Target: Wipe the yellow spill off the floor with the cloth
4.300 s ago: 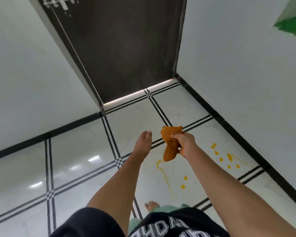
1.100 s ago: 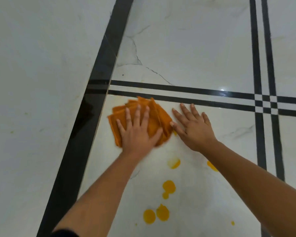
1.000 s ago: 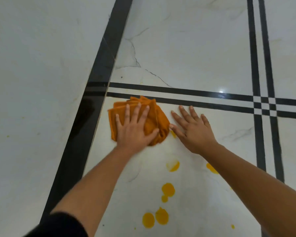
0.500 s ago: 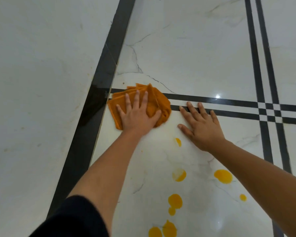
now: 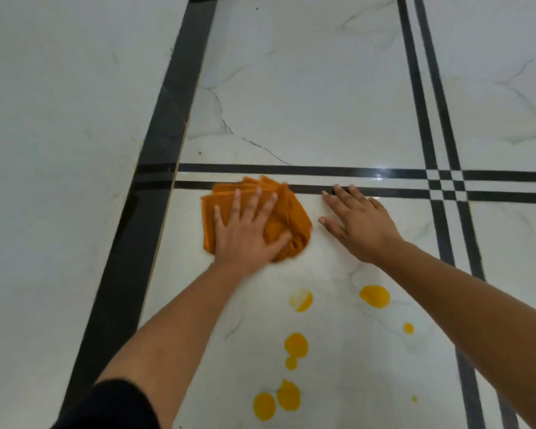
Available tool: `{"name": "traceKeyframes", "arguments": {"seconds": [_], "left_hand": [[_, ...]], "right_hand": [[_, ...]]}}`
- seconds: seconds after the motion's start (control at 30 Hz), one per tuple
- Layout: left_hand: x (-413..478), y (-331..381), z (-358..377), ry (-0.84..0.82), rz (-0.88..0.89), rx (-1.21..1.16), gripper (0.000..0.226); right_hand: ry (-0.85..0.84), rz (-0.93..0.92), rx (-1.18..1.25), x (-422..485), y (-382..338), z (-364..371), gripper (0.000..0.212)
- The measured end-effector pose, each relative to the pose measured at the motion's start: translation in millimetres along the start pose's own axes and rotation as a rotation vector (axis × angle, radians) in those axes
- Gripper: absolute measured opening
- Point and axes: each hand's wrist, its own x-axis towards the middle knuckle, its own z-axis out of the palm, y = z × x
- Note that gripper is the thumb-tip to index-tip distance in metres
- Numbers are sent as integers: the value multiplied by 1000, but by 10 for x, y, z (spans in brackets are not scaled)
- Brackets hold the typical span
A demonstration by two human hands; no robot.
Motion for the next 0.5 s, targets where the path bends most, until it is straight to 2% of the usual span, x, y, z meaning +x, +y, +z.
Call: {"name": "traceKeyframes", "arguments": {"seconds": [0.07,0.13,0.23,0.3,0.33,0.43,0.5], "left_hand": [[180,79,-35,-4,-207,-87,81],[39,312,15,14,-246,-87,81],[-636,581,190,52,63,0,81],[-700,517,191,36,125,12,81],[-592,486,167,18,81,9,80],[-298,623,25,-98,-267,-119,78],[-384,827,17,-152,-322,-155,79]], "right_hand": [[-10,-23,1,-80,35,23,59],[10,-53,-1,-129,113,9,58],[88,-30,51,-186,280,-34,57],[94,-9,78,-254,367,-64,56],[85,-16,77,-293,391,-68,56],[62,-34,79,-450,412,-41,57],[47,-46,73,-533,392,-8,57]]}}
